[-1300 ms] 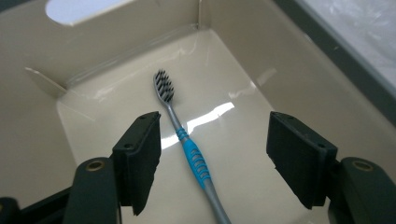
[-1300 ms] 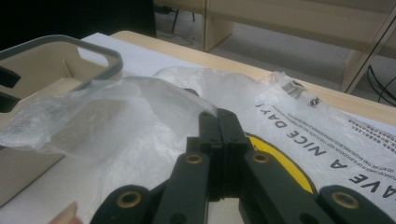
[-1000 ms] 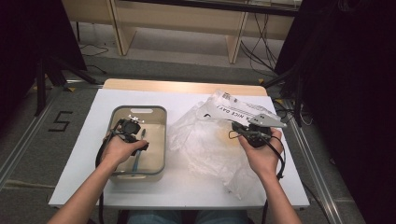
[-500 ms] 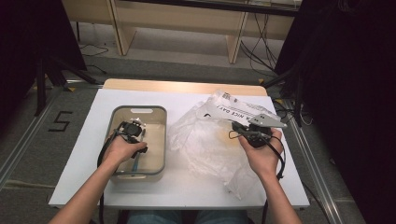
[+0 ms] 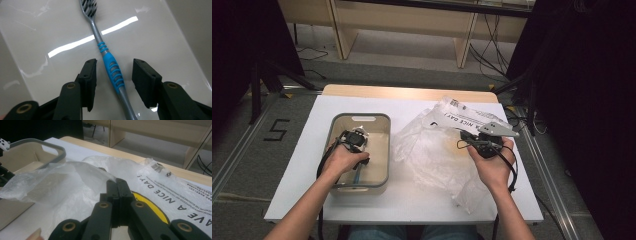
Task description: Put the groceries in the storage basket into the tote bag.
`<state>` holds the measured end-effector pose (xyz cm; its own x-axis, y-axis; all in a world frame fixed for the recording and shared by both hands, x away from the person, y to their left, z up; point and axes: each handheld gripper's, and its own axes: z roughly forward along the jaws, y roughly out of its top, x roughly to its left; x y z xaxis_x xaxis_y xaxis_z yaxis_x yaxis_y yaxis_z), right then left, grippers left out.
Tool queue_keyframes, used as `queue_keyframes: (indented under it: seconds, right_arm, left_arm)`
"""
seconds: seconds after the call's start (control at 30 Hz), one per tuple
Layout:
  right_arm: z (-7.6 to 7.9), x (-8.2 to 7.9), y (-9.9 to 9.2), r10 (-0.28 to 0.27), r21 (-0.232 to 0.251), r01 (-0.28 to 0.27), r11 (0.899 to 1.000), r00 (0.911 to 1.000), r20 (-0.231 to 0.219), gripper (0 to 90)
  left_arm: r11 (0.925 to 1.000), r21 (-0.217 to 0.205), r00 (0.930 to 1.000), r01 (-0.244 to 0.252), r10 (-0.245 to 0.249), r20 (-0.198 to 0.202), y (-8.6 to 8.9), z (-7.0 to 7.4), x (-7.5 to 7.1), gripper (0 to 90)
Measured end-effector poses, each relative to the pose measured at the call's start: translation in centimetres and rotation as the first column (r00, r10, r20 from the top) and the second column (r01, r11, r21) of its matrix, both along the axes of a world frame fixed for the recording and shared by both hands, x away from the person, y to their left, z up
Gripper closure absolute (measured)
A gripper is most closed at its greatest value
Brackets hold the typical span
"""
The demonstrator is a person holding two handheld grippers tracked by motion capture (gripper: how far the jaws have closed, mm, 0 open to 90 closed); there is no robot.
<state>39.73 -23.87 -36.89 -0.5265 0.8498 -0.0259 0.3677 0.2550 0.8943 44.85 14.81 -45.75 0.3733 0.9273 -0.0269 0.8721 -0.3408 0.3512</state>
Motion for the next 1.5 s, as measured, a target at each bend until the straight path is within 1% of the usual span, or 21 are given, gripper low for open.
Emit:
queue_keyframes:
  seconds: [0.13, 0.3, 0.47, 0.67, 0.73, 0.9, 1.2, 1.33, 1.37, 1.4, 1.5]
  right_arm:
    - [0.0, 0.0, 0.0, 0.000, 0.001, 0.000, 1.000, 1.0000, 0.000, 90.0]
    - [0.0, 0.0, 0.0, 0.001, 0.002, -0.001, 1.000, 1.0000, 0.000, 90.0]
    - [0.1, 0.0, 0.0, 0.002, 0.004, -0.002, 1.000, 1.0000, 0.000, 90.0]
    - [0.1, 0.0, -0.1, 0.001, 0.006, -0.001, 1.000, 1.0000, 0.000, 90.0]
    - [0.1, 0.0, 0.0, 0.002, 0.003, -0.002, 1.000, 1.0000, -0.001, 90.0]
    - [0.1, -0.1, -0.1, 0.003, 0.005, -0.003, 1.000, 1.0000, 0.000, 90.0]
    - [0.1, 0.0, 0.0, 0.005, 0.008, -0.005, 1.000, 1.0000, 0.000, 90.0]
    - [0.1, -0.1, 0.0, 0.006, 0.009, -0.006, 1.000, 1.0000, -0.001, 90.0]
    - [0.1, -0.1, 0.0, 0.006, 0.009, -0.006, 1.000, 1.0000, -0.001, 90.0]
    - [0.1, -0.1, 0.0, 0.006, 0.008, -0.006, 1.000, 1.0000, -0.002, 90.0]
    - [0.1, 0.0, -0.1, 0.006, 0.007, -0.006, 1.000, 1.0000, -0.004, 90.0]
  left_arm:
    - [0.9999, 0.015, 0.9996, -0.001, 0.001, -0.027, -0.2, 0.1, 0.3, 55.5]
    - [0.9996, 0.029, 0.9985, -0.005, 0.007, -0.055, -0.2, 0.2, 0.7, 60.0]
    - [0.9992, 0.039, 0.9966, 0.008, -0.005, -0.082, -0.2, 0.3, 1.1, 63.1]
    - [0.9985, 0.050, 0.9939, 0.022, -0.016, -0.109, -0.2, 0.4, 1.4, 69.5]
    - [0.9976, 0.059, 0.9919, 0.037, -0.029, -0.124, -0.2, 0.4, 1.6, 70.8]
    - [0.9962, 0.069, 0.9877, 0.054, -0.043, -0.151, -0.1, 0.4, 2.0, 74.8]
    - [0.9934, 0.080, 0.9855, 0.083, -0.070, -0.155, -0.3, 0.5, 2.1, 77.2]
    - [0.9884, 0.091, 0.9838, 0.121, -0.108, -0.143, -0.3, 0.5, 2.0, 77.9]
    - [0.9864, 0.097, 0.9822, 0.132, -0.117, -0.147, -0.3, 0.5, 1.9, 78.0]
    - [0.9853, 0.100, 0.9817, 0.138, -0.123, -0.145, -0.4, 0.5, 1.9, 78.0]
    - [0.9788, 0.113, 0.9780, 0.170, -0.154, -0.140, -0.5, 0.6, 1.8, 78.2]
